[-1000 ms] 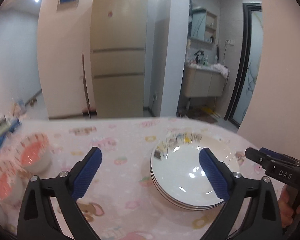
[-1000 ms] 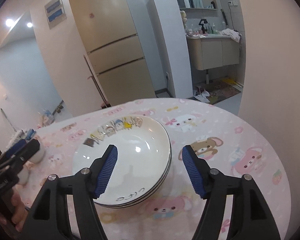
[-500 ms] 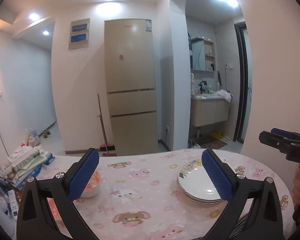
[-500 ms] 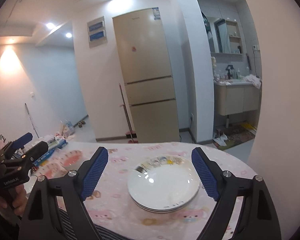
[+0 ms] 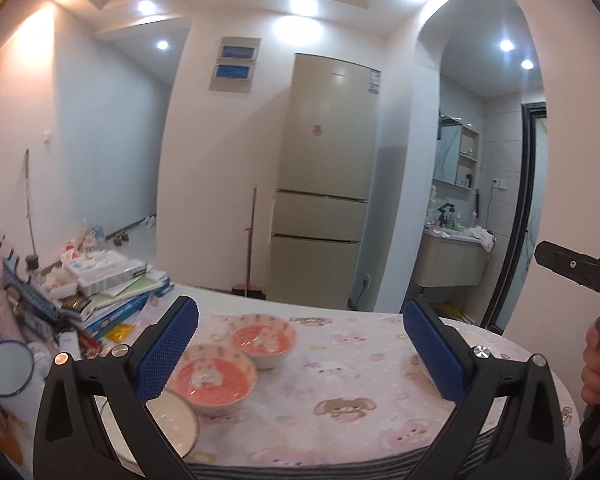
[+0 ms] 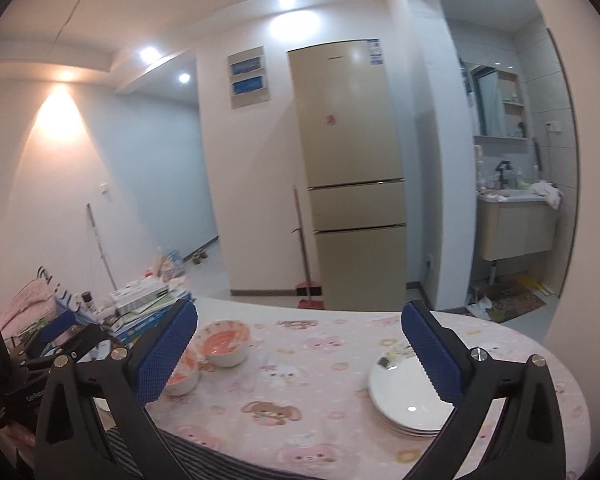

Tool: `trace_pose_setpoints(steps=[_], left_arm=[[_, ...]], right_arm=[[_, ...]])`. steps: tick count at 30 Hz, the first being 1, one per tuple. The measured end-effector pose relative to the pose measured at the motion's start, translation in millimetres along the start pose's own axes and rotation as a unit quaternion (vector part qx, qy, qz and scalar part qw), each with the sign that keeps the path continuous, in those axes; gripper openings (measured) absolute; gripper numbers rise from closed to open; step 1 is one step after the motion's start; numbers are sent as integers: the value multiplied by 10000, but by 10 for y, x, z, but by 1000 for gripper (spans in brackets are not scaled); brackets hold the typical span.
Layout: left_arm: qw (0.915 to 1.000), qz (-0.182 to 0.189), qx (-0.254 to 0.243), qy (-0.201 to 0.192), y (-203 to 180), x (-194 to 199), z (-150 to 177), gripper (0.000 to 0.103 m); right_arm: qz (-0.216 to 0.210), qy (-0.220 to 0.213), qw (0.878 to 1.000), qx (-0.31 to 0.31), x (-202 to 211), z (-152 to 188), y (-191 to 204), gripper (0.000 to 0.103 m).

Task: Organize plates and bowls
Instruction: 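Close both tools on the rim of the dark-rimmed white bowl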

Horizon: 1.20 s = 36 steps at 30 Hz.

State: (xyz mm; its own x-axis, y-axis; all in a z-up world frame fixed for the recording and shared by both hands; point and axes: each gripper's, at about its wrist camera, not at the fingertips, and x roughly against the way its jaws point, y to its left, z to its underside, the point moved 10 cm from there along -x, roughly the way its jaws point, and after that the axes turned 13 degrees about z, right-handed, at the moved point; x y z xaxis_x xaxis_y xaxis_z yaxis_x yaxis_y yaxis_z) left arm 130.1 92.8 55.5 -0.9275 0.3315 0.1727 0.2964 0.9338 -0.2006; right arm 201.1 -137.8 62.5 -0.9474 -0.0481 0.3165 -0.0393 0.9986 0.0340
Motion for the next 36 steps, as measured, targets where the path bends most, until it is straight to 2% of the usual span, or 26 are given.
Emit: trace_pose_setpoints(steps=[4,9,12,14,17,21,24,25,26,27,29,31,32,34,36], left_arm=[[9990,-292,345,-50,480,154,140,102],[9923,-557,1107,25,1050,234,445,102],[9861,-857,1404,241,1368,266,676,102],[9811,-1030,1595,364,1521,298,824,102],[9700,-1250,1981,653,1738,310,1042,102],[9527,-1452,2445,1069,1992,247,1355,102],[9474,-1458,2439,1473,2046,118,1562,97],[9442,-1491,2513,1520,2074,106,1617,95],[9416,-1445,2631,1526,2089,95,1655,94],[9402,-1394,2705,1531,2105,94,1682,91],[9351,-1460,2810,1591,2150,97,1735,81],[9292,-1470,2927,1714,2168,83,1825,61],[9260,-1442,2987,1801,2169,66,1889,57],[9189,-1374,3122,1981,2173,24,2000,38],[9126,-1337,3268,2063,2201,7,2067,32]], right_arm=[[-306,311,9984,348,-145,132,560,103],[-851,1008,9898,529,-432,472,1346,103],[-1010,1372,9830,680,-664,689,1744,103],[-949,1712,9784,659,-878,847,1907,103],[-931,2182,9696,608,-1063,1064,2126,103],[-1185,3009,9435,718,-1235,1510,2439,99],[-1240,3454,9269,782,-1313,1812,2579,96],[-1216,3542,9237,807,-1334,1890,2607,93],[-1179,3641,9197,877,-1363,1993,2644,86],[-1176,3705,9167,924,-1363,2047,2662,82],[-1197,3877,9082,1032,-1381,2210,2718,64],[-1329,3990,9018,989,-1371,2306,2783,54],[-1498,4064,8968,905,-1355,2366,2839,51],[-1571,4113,8932,914,-1347,2413,2895,46],[-1566,4084,8928,1074,-1359,2481,2971,36]])
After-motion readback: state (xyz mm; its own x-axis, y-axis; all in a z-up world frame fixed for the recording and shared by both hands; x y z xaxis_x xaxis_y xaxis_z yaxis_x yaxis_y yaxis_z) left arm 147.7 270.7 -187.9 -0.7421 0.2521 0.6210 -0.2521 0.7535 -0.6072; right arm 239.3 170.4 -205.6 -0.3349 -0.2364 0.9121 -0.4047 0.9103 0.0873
